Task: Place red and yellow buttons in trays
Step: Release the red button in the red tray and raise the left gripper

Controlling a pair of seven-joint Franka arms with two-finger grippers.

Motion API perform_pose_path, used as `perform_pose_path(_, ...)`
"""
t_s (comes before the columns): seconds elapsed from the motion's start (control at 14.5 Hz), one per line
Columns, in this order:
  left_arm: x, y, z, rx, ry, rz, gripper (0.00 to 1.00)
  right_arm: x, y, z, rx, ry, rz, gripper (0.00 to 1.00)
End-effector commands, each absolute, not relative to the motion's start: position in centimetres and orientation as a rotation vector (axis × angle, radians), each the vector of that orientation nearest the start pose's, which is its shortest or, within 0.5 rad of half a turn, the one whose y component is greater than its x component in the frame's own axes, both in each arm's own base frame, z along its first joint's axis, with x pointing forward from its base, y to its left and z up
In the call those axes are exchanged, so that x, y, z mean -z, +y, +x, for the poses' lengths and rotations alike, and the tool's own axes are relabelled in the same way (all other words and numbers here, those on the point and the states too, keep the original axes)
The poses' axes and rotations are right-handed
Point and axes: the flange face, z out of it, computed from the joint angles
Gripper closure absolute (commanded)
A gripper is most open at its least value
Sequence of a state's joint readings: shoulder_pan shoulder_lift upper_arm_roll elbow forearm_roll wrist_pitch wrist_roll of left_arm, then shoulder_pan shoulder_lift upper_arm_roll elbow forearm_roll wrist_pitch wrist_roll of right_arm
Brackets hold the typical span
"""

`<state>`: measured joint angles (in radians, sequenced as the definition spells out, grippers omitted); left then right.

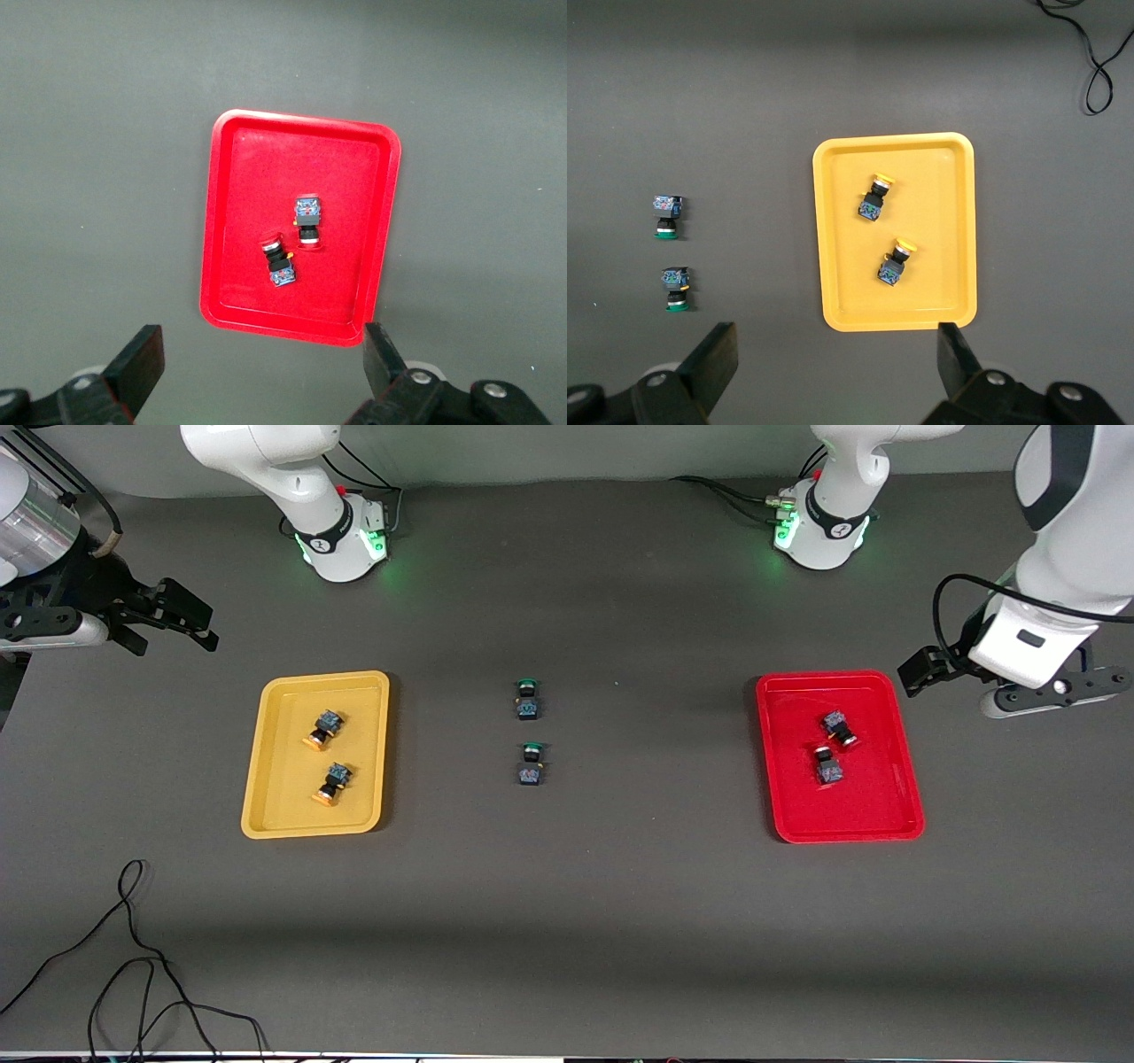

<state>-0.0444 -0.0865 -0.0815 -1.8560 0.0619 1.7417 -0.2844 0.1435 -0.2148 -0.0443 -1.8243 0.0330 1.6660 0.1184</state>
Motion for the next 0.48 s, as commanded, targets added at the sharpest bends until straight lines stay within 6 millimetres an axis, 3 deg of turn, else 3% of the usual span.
perform_pose_path(0.0,-55.81,-6.77,53.88,-0.042,-0.153,-3.069,0.0,-62.17,4.88,50.27,0.075,0.007,-3.101,0.0)
perform_pose_path(0.41,-55.72,-7.28,54.68,-0.044,-0.139,-3.07,0.0,-61.55,4.51,50.71,0.057,0.0,-3.104,0.0)
